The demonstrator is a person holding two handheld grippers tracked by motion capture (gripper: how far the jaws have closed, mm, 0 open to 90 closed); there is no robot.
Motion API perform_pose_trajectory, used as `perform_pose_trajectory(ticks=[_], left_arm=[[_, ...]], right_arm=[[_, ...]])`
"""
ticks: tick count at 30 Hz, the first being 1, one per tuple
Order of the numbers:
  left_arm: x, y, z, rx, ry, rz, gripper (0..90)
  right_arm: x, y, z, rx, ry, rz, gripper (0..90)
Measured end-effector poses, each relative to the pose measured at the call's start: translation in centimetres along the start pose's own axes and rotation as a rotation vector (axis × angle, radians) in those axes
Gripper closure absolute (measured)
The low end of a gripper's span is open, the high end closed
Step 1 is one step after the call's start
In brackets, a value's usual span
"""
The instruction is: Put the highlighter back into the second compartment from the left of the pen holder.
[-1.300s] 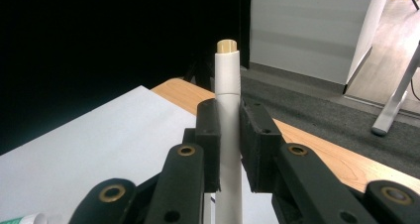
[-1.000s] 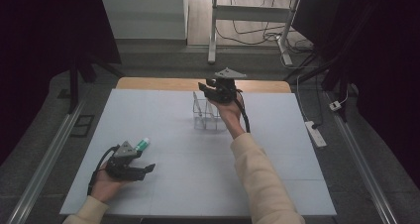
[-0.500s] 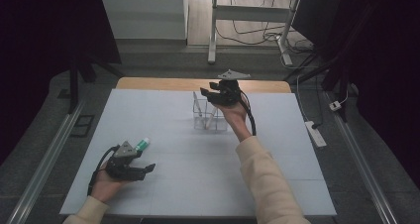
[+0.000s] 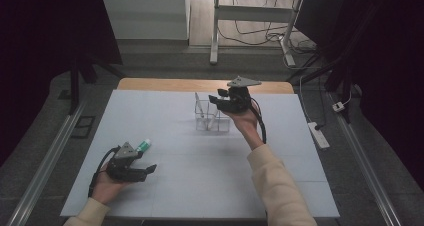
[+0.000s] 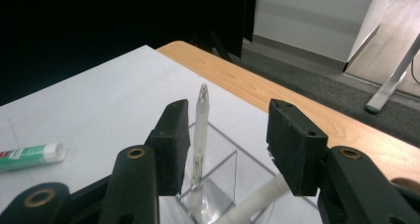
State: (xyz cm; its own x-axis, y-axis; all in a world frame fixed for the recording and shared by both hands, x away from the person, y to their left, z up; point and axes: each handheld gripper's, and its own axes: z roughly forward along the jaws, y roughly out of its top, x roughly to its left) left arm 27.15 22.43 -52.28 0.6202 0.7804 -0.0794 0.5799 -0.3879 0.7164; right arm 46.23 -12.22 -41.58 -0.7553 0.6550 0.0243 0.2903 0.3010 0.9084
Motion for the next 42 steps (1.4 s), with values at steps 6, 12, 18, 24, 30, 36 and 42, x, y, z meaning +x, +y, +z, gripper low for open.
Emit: perform_pose_trajectory(ticks=[6,12,18,24,30,36,42], left_arm=[[0.0,0.0,0.0,0.001,0.0,0.0,25.9],[0.0,0.0,0.0,0.0,0.001,-0.002,25.9],[0.0,0.0,0.0,0.0,0.004,0.0,25.9],[0.0,0.0,0.0,0.002,0.004,-0.004,25.9],[0.0,0.0,0.1,0.001,0.003,-0.003,25.9],[0.0,0.1,0.0,0.0,0.003,-0.003,25.9],[0.0,0.0,0.0,0.0,0.004,-0.006,25.9]], right_arm=[[0.1,-1.3,-1.7,0.014,0.009,-0.01,50.5],[0.1,-2.8,-3.6,0.028,0.006,-0.009,50.2],[0.2,-4.4,-4.9,0.05,0.013,-0.02,50.0],[0.0,-5.9,-5.9,0.078,0.011,-0.026,49.9],[-0.1,-7.3,-6.8,0.103,0.006,-0.028,49.5],[-0.1,-8.2,-7.5,0.115,0.001,-0.026,49.0],[0.0,-9.3,-8.1,0.14,0.0,-0.041,48.3]])
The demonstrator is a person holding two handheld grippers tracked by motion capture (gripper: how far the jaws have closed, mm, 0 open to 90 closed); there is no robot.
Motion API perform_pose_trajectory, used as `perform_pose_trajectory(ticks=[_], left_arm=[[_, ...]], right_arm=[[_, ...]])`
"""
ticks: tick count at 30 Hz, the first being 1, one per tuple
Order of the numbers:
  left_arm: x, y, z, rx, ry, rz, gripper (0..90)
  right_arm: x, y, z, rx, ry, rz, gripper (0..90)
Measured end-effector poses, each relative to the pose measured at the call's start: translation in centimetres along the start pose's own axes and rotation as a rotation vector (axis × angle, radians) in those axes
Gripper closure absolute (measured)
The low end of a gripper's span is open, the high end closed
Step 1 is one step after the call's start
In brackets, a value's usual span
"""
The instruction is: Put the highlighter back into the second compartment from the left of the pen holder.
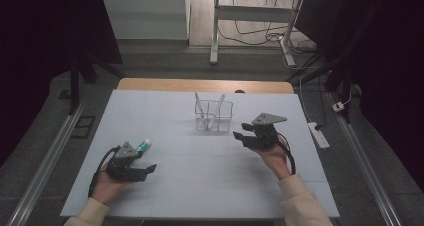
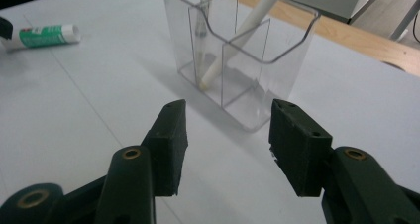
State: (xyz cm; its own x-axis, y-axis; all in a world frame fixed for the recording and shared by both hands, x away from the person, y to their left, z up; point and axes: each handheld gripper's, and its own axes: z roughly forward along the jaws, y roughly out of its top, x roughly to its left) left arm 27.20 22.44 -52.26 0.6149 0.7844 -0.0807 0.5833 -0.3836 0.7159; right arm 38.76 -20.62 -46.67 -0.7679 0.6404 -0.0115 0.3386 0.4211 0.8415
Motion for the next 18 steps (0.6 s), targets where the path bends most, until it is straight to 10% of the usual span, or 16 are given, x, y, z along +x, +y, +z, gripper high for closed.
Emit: perform_pose_trajectory(ticks=[18], left_arm=[[0.0,0.1,-0.2,-0.01,0.004,0.0,25.9]], right_arm=[[0.0,-3.5,-2.9,0.022,-0.004,-0.019,46.2]])
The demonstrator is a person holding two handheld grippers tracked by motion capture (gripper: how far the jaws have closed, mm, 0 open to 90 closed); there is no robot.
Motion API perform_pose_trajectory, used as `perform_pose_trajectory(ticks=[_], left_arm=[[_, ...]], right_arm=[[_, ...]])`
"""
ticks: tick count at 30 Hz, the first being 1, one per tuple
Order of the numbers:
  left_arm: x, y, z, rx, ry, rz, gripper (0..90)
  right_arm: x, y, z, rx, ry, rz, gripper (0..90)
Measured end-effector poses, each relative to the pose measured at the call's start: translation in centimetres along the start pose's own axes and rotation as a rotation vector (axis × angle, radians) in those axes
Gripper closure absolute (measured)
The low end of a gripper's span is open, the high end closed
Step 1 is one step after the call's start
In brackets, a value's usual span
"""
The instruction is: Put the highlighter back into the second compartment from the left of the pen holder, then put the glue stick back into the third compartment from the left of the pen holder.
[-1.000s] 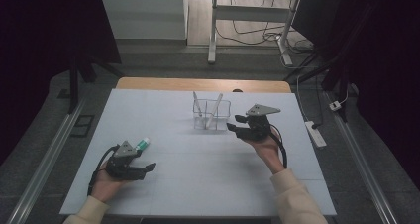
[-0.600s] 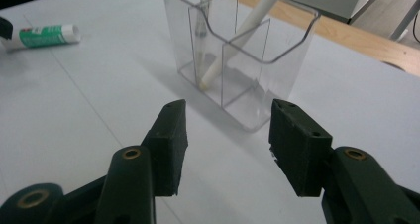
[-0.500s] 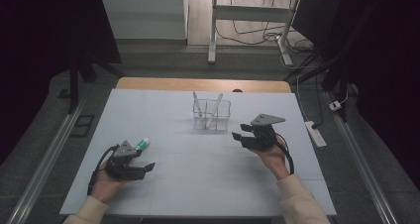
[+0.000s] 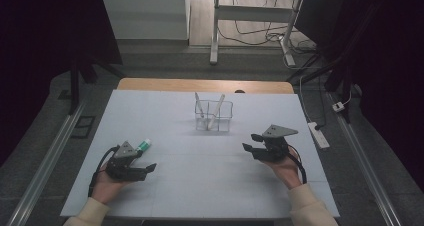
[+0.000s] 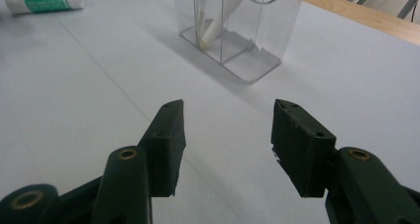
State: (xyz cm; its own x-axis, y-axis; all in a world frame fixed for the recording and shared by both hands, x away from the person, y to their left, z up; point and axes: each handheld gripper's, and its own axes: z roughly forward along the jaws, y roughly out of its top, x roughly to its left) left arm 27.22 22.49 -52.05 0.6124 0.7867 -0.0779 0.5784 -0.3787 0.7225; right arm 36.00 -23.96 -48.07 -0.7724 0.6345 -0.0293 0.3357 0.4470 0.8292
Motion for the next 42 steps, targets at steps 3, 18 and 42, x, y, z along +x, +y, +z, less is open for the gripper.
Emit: perform_pose_trajectory(ticks=[3,18,42], left_arm=[[0.0,0.0,0.0,-0.002,0.001,0.0,25.9],[0.5,0.3,-1.1,-0.036,0.015,-0.01,26.4],[1.6,0.6,-3.0,-0.039,0.057,-0.004,26.6]], right_arm=[[0.0,-0.8,-0.6,0.008,-0.005,-0.007,45.6],[-0.7,-3.3,-2.4,0.018,-0.022,0.008,43.5],[-0.8,-3.8,-2.5,0.035,-0.034,-0.015,43.1]])
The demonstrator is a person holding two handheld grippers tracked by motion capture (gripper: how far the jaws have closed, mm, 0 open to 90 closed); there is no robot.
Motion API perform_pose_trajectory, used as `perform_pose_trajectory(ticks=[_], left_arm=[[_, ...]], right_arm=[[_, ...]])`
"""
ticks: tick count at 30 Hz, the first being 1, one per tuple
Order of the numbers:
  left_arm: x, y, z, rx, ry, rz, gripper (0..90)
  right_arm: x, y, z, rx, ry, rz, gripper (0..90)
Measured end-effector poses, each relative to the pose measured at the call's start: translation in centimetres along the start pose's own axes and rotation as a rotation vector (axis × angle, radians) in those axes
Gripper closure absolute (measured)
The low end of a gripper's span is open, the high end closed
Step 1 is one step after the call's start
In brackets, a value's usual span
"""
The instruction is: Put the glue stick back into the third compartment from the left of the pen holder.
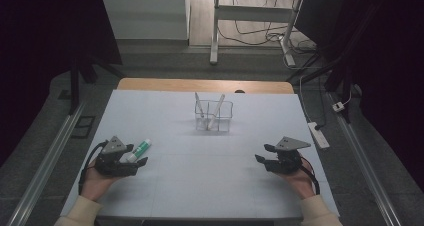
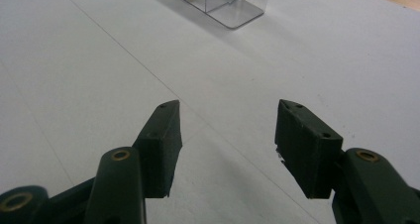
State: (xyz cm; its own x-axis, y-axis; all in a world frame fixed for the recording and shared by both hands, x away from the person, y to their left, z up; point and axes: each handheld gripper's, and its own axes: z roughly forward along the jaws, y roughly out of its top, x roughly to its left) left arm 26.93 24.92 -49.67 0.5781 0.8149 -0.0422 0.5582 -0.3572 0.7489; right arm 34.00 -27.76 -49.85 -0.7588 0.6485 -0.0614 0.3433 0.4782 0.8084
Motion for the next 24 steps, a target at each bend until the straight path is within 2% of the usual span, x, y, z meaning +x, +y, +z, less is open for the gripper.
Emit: perform_pose_trajectory(ticks=[9,14,24], left_arm=[[1.6,-0.3,-0.8,0.027,0.048,-0.031,26.6],[2.2,-0.2,-0.6,0.047,0.053,-0.055,26.8],[2.7,0.9,0.9,0.165,0.068,-0.03,27.0]], right_arm=[[-0.1,0.0,0.0,0.009,-0.002,0.0,42.9],[-0.2,0.0,0.0,0.01,-0.004,0.005,42.9],[-0.2,0.0,0.1,0.019,-0.006,0.002,42.8]])
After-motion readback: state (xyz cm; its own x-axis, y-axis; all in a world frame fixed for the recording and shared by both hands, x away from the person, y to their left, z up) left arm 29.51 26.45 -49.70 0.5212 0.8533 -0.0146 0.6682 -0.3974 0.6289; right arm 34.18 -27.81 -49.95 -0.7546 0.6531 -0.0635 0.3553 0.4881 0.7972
